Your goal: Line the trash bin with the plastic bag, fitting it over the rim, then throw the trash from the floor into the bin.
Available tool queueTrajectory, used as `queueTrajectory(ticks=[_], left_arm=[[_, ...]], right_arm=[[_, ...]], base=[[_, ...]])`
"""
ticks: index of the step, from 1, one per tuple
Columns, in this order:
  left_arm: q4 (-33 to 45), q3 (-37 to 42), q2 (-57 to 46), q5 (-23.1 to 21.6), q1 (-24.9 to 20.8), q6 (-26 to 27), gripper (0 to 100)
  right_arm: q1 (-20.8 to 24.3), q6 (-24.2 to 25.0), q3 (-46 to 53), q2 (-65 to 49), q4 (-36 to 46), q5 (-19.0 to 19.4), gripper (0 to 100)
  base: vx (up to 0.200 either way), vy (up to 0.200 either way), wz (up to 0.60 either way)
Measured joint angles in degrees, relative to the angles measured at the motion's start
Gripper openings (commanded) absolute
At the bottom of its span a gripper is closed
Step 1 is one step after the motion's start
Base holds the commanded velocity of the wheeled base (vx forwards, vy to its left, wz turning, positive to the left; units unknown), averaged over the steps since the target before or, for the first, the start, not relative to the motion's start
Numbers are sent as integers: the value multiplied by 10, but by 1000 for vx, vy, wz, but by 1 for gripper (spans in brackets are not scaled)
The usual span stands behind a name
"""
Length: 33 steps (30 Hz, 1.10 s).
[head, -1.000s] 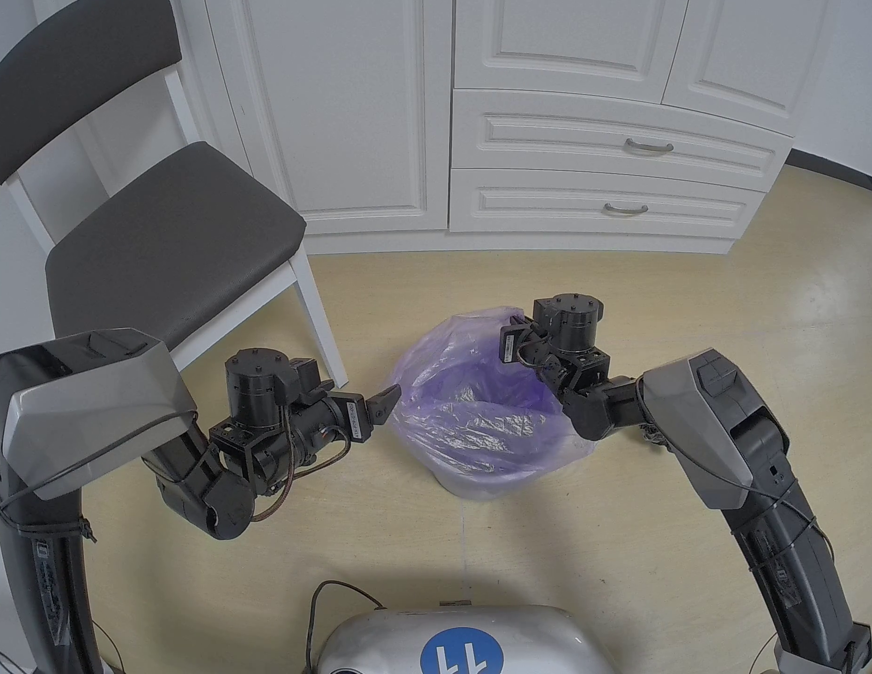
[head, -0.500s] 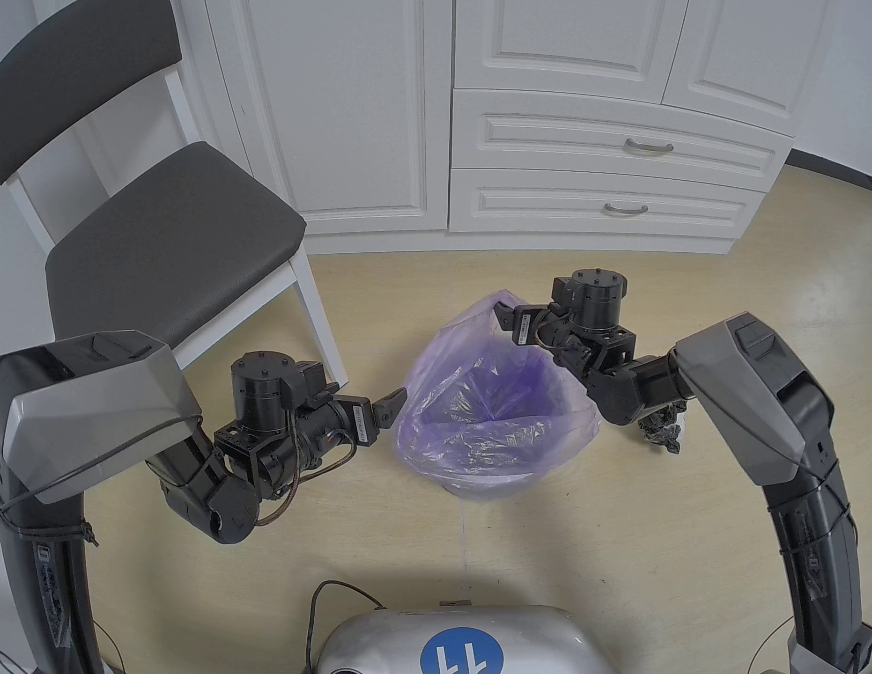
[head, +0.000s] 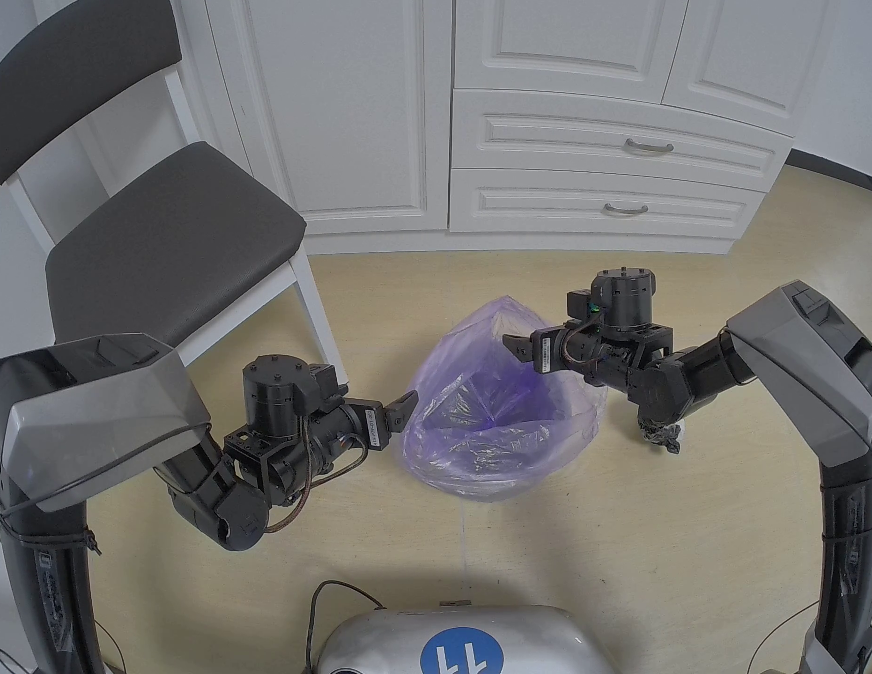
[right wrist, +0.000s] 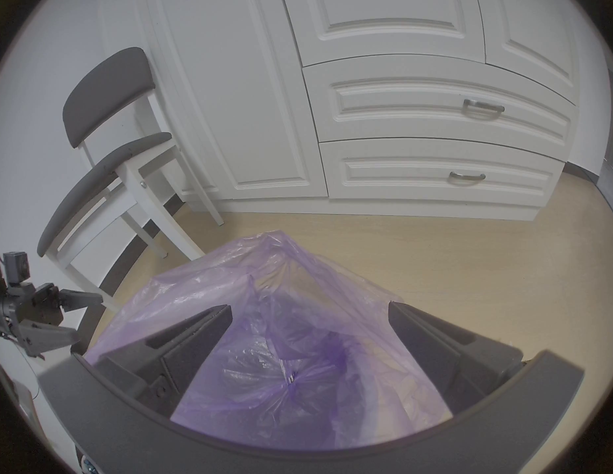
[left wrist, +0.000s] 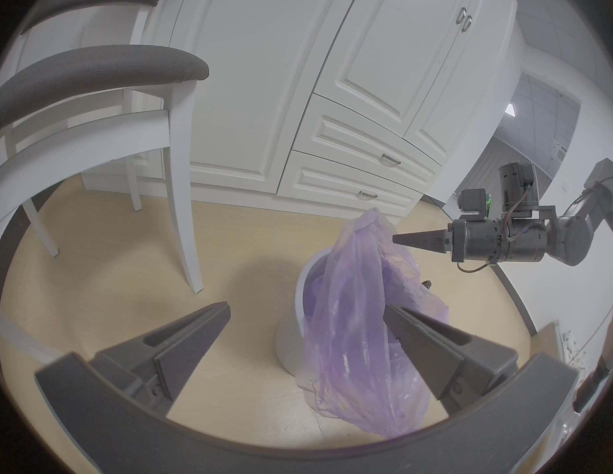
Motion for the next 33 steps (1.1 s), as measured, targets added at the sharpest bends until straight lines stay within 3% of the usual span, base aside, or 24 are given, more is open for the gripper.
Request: queueTrajectory(ticks=[9, 14, 20, 29, 33], left_arm=[[6, 1, -6, 8, -6, 0, 100], [6, 2, -10, 11, -9, 0, 100], [6, 11, -22, 13, -17, 0, 100], [8, 22, -39, 15, -35, 0, 100], [10, 23, -44, 39, -44, 1, 100]], right_arm=[[-7, -33, 100, -70, -7, 47, 100], [-8, -33, 121, -98, 31, 50, 100], [-7, -14, 156, -133, 55, 46, 100], [-9, 54, 233, -196, 54, 6, 100], [-5, 61, 261, -222, 52, -4, 100]], base=[[0, 0, 0], [0, 0, 0], [0, 0, 0], [0, 0, 0], [0, 0, 0]])
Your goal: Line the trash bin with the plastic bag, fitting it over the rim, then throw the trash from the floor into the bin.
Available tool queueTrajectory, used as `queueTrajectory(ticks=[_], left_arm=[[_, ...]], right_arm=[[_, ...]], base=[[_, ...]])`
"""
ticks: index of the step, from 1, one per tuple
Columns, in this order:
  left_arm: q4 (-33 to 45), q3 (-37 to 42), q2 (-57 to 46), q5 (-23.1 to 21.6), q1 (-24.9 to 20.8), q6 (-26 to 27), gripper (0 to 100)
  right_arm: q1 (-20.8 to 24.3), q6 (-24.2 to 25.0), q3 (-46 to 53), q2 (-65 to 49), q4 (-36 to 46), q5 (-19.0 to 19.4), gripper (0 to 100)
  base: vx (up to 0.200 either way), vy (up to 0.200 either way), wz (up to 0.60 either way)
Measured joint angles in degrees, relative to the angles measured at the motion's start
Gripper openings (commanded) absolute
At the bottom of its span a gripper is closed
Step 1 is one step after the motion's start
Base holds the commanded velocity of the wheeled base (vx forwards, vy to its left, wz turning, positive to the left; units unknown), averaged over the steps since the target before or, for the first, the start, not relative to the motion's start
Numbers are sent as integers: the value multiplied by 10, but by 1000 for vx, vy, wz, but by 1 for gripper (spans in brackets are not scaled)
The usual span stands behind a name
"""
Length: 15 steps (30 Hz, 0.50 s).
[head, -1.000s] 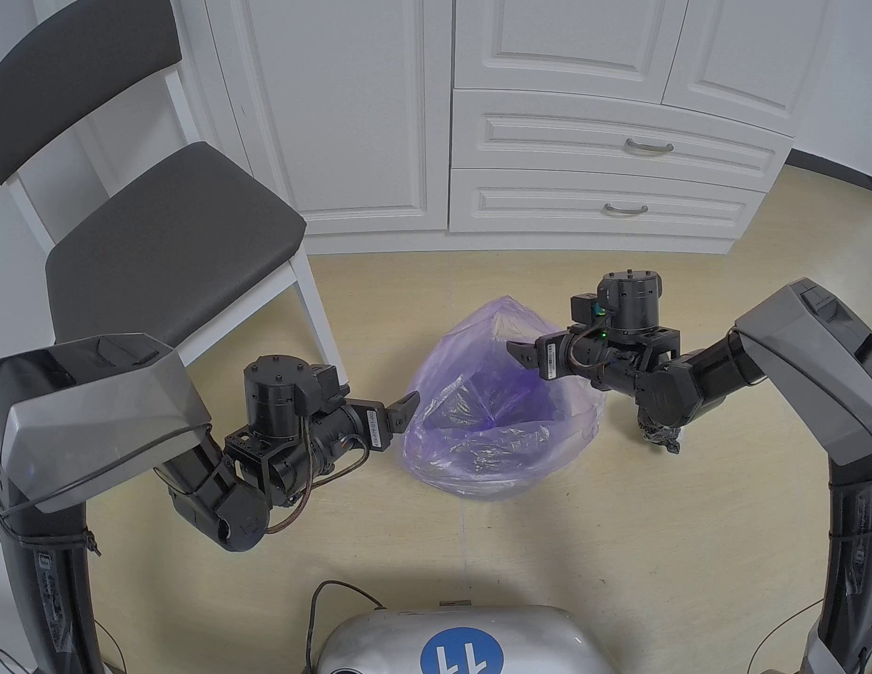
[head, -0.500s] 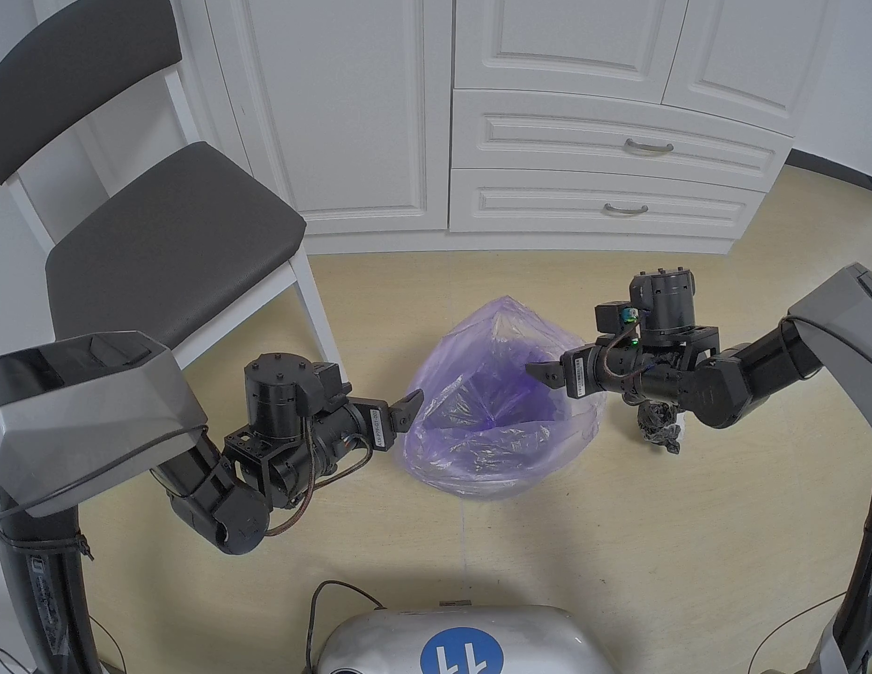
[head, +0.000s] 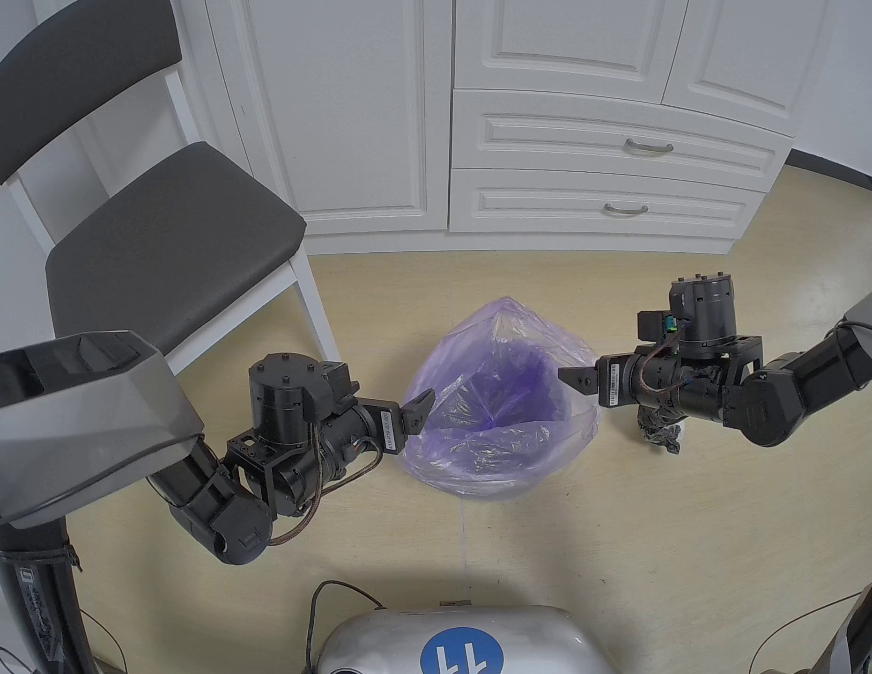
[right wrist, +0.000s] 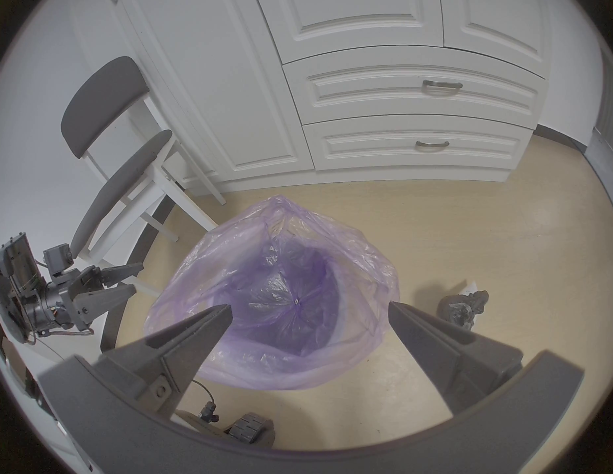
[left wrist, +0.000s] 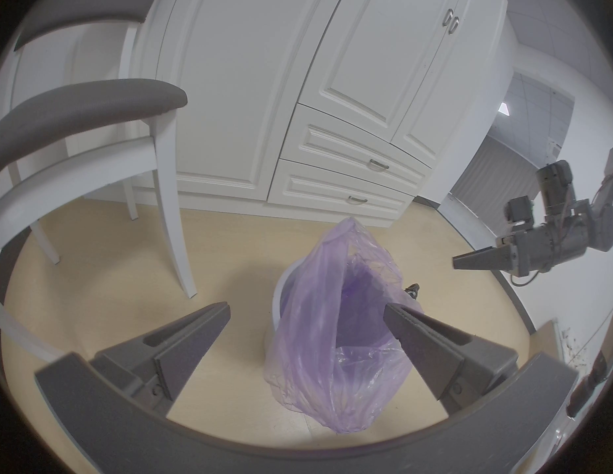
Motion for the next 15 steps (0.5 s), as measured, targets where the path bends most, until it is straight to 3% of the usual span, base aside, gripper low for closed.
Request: queueTrajectory(ticks=[5, 11, 15], left_arm=[[17, 0, -19, 18, -9, 0, 100], [64, 1, -51, 21, -13, -1, 100], [69, 1, -62, 24, -19, -1, 100]], right_arm=[[3, 0, 25, -31, -1, -10, 100], [2, -8, 43, -62, -1, -78, 100], [-4, -17, 51, -82, -5, -88, 100]], base=[[0, 0, 0], [0, 0, 0], [0, 0, 0]])
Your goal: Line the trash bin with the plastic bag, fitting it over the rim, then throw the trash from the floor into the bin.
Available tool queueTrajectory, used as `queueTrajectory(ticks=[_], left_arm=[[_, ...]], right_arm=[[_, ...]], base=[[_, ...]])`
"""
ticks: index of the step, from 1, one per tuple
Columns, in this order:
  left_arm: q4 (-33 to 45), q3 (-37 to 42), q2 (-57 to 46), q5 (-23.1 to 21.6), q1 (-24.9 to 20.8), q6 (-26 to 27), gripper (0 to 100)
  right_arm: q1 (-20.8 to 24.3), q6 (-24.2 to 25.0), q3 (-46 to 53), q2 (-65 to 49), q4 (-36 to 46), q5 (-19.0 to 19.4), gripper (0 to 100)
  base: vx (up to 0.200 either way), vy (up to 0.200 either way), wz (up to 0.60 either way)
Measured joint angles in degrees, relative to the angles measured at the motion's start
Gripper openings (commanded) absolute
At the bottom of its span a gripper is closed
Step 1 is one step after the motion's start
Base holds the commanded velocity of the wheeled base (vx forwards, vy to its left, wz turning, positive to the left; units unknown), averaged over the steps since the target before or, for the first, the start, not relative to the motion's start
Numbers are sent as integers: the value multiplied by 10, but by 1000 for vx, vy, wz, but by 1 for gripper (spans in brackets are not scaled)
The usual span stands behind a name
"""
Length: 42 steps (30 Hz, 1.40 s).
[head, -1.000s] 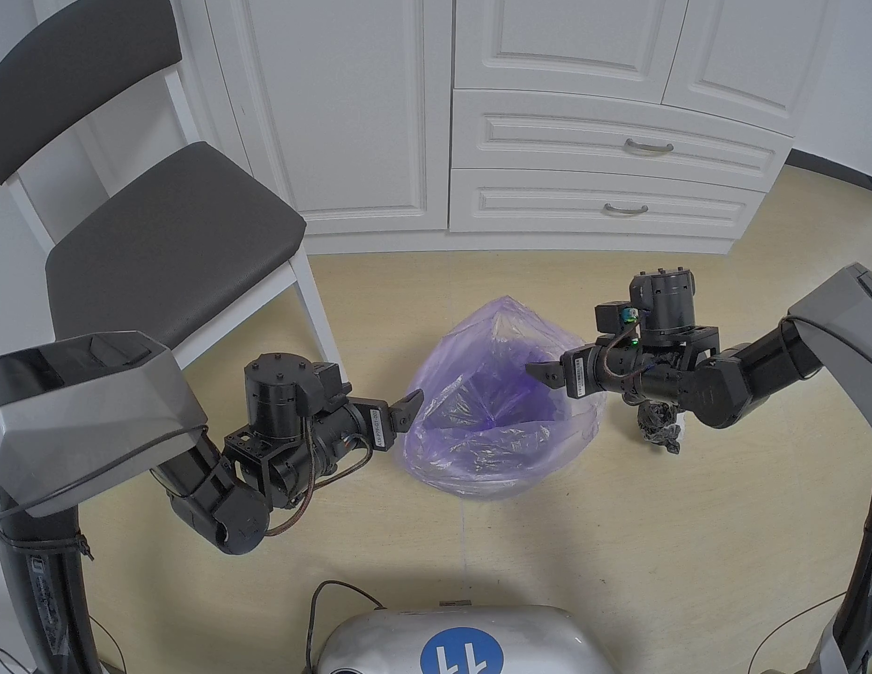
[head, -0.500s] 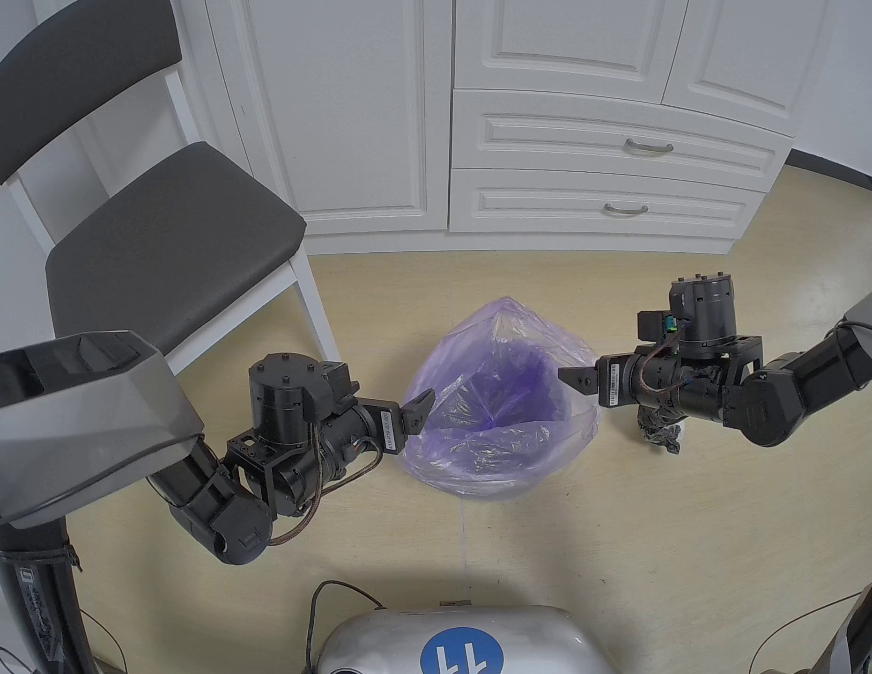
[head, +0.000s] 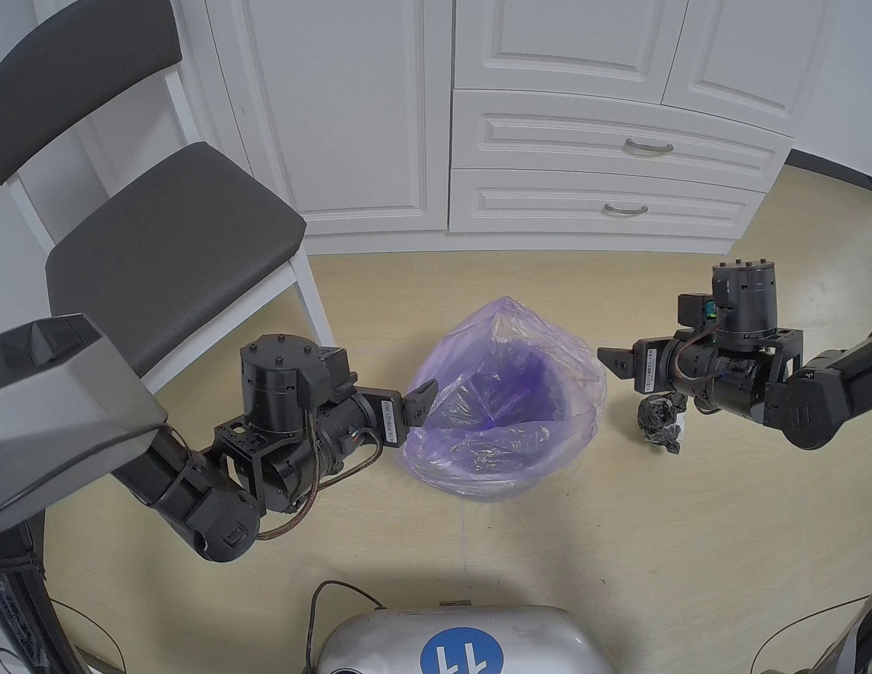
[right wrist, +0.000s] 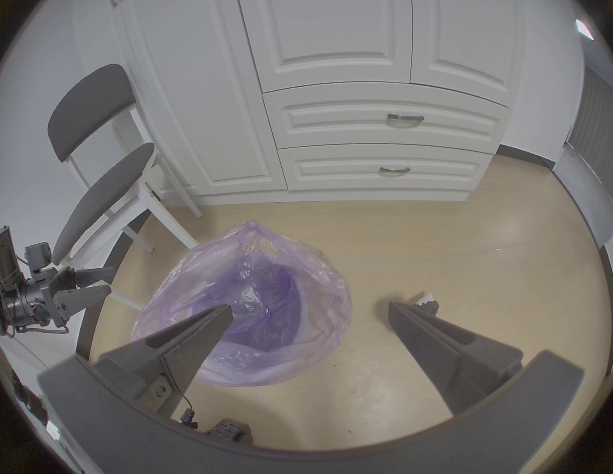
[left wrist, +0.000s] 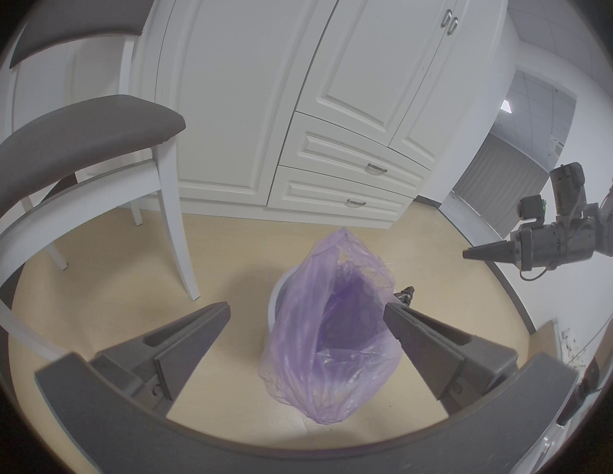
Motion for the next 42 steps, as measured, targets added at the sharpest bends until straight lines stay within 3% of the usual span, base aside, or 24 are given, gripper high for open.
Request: queueTrajectory(ticks=[9, 42], left_arm=[[2, -2, -7, 8, -1, 0, 100], [2, -1, -15, 8, -5, 0, 100]], right_arm=[[-8, -48, 32, -5, -89, 4, 100], [-25, -49, -11, 3, -3, 6, 100]], base=[[0, 0, 0], [0, 0, 0]])
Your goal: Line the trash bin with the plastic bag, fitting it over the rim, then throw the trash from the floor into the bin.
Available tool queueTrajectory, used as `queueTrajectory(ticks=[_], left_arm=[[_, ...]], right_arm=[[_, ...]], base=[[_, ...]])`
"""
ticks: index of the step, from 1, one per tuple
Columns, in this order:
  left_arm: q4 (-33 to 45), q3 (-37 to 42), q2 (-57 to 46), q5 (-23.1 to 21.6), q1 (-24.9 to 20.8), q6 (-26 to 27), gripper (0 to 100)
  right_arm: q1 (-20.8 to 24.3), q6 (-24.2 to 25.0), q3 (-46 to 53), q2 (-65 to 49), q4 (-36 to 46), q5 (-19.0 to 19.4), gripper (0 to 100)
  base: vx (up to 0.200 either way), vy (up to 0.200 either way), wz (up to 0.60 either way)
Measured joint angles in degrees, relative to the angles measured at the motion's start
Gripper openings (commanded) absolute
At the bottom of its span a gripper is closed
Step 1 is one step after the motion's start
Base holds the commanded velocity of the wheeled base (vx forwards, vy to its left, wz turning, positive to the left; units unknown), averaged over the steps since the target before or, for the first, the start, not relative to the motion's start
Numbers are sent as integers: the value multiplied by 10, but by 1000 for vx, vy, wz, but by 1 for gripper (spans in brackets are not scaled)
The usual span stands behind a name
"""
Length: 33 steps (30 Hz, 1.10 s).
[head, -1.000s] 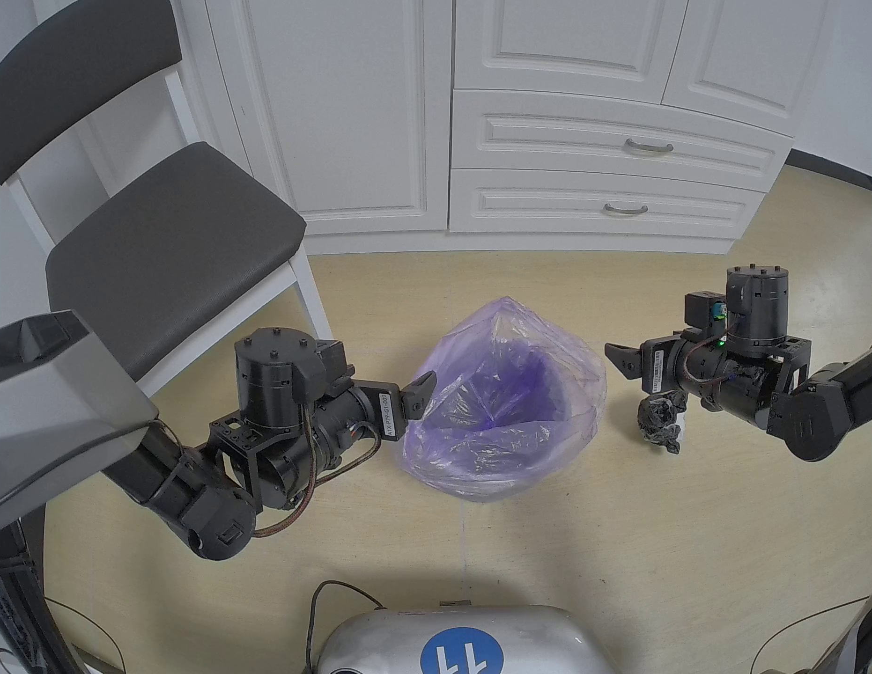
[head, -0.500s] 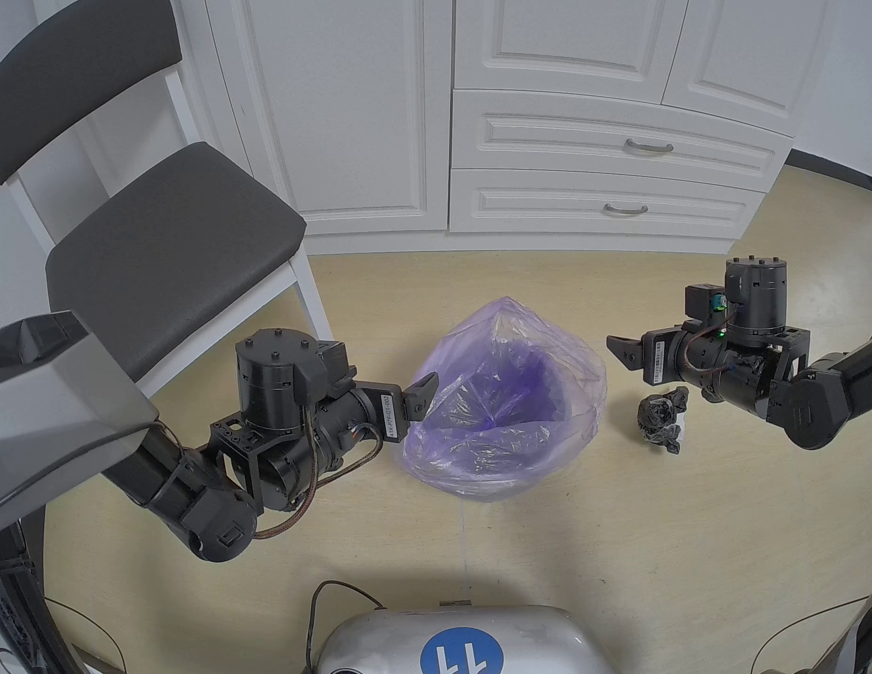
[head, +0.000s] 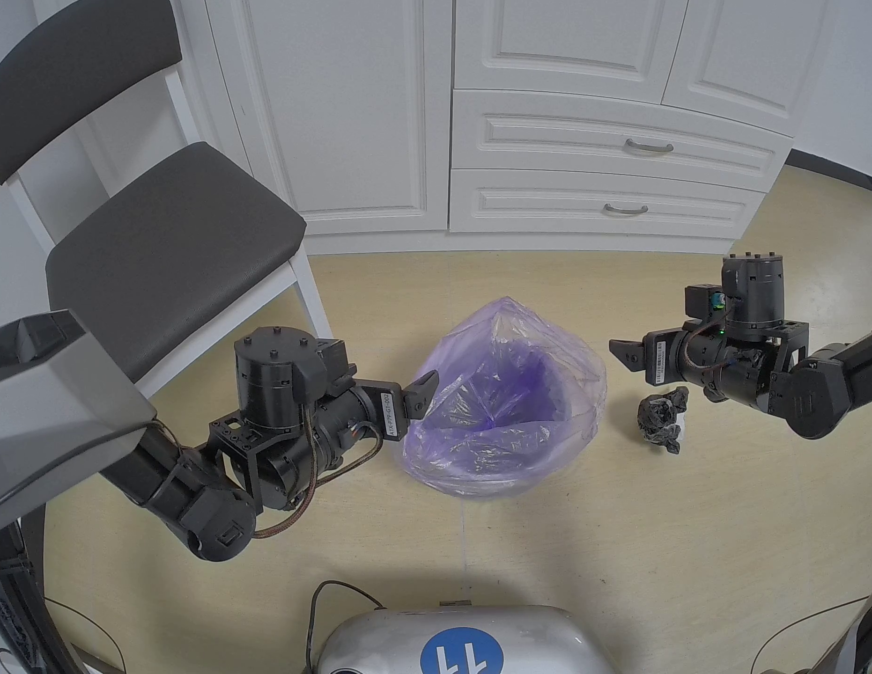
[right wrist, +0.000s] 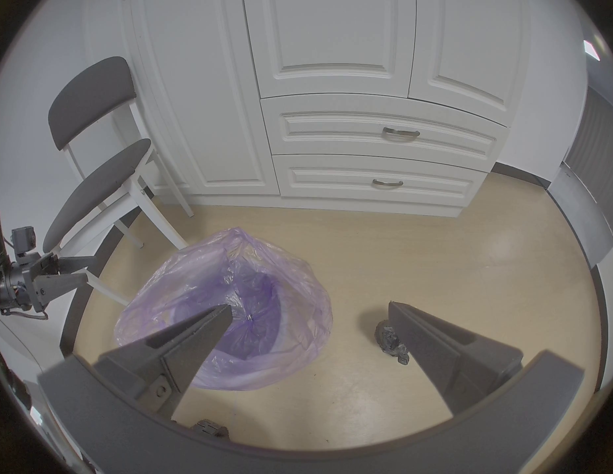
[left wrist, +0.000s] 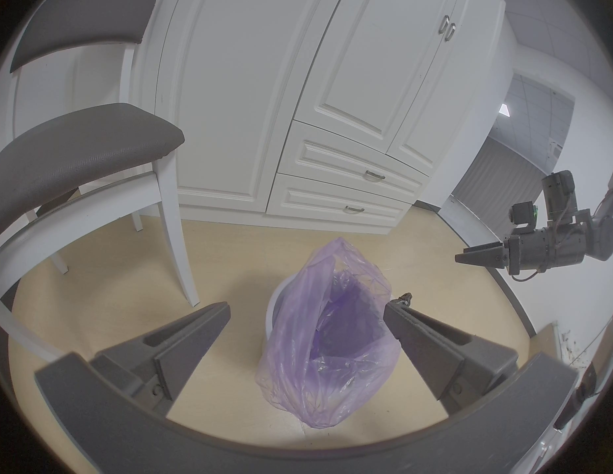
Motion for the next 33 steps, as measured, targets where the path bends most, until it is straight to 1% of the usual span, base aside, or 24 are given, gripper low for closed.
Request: queueTrajectory(ticks=[6, 9, 16, 22, 24, 29, 33], left_arm=[[15, 0, -8, 0, -2, -2, 100], [32, -4, -10, 1, -5, -12, 100], [73, -30, -15, 1, -10, -16, 100], [124, -82, -7, 0, -11, -18, 100], [149, -105, -2, 0, -10, -18, 100], [238, -173, 10, -4, -6, -18, 100], [275, -224, 27, -4, -6, -15, 100]], right_arm=[[1, 0, -2, 4, 1, 0, 100], [1, 1, -2, 7, -2, 0, 100], [0, 1, -3, 11, -2, 0, 100], [0, 5, -7, 17, -1, -1, 100], [0, 8, -10, 21, 0, -2, 100], [0, 16, -23, 42, 1, -3, 100], [0, 21, -36, 66, -1, -4, 100]], base=[[0, 0, 0], [0, 0, 0], [0, 0, 0], [0, 0, 0], [0, 0, 0], [0, 0, 0], [0, 0, 0]])
